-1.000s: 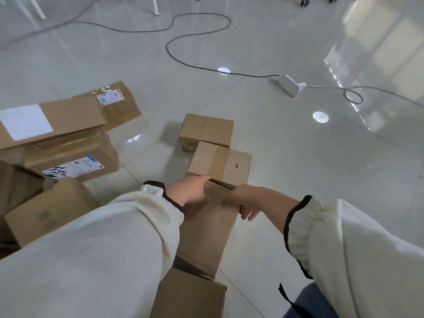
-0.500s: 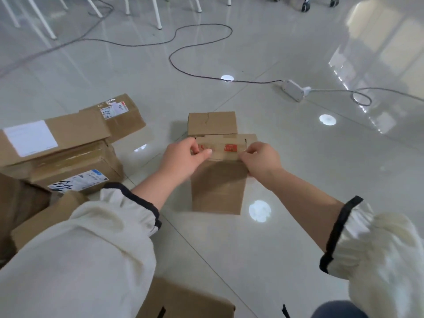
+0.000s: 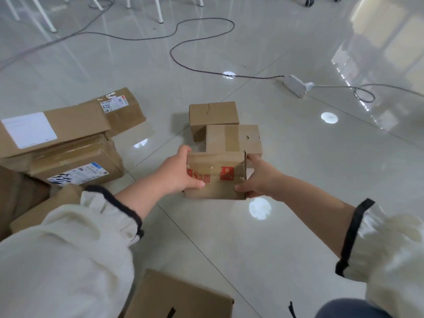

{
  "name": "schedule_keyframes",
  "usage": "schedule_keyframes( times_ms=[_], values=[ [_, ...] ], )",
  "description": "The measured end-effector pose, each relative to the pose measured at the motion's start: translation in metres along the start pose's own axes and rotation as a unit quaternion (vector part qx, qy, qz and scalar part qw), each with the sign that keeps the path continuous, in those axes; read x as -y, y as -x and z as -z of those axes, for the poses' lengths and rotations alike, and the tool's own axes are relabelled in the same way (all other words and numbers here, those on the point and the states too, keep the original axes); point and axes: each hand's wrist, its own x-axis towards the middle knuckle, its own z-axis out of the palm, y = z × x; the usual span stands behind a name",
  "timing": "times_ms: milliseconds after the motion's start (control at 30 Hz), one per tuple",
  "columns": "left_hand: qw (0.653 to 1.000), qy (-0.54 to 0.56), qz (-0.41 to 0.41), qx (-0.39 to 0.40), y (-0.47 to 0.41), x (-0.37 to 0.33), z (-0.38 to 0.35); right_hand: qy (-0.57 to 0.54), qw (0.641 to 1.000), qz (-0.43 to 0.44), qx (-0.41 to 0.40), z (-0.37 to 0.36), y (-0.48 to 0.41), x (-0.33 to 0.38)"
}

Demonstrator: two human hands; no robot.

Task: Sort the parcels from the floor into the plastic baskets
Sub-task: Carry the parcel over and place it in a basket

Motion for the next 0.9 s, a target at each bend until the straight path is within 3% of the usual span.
schedule_keyframes(
  times_ms=[67,233,433,700,900],
  values=[
    [0.999,0.017,-0.018,-0.027,0.024,0.017,-0.022,0.023,1.0,-0.005,0.015,-0.003,0.008,-0.017],
    [0.999,-0.04,-0.015,0.017,0.063,0.061,-0.078,0.03,0.968,-0.132,0.21,-0.022,0.017,-0.055],
    [0.99,-0.063,-0.004,0.125,0.059,0.072,-0.1,0.012,0.967,-0.155,0.202,-0.036,0.0,-0.072],
    [0.992,-0.054,-0.009,0.112,0.055,0.081,-0.1,0.026,0.965,-0.174,0.192,-0.042,-0.005,-0.076],
    [0.994,0.018,0.045,0.094,0.04,0.098,-0.074,-0.089,0.94,-0.245,0.22,-0.042,0.0,-0.069]
  ],
)
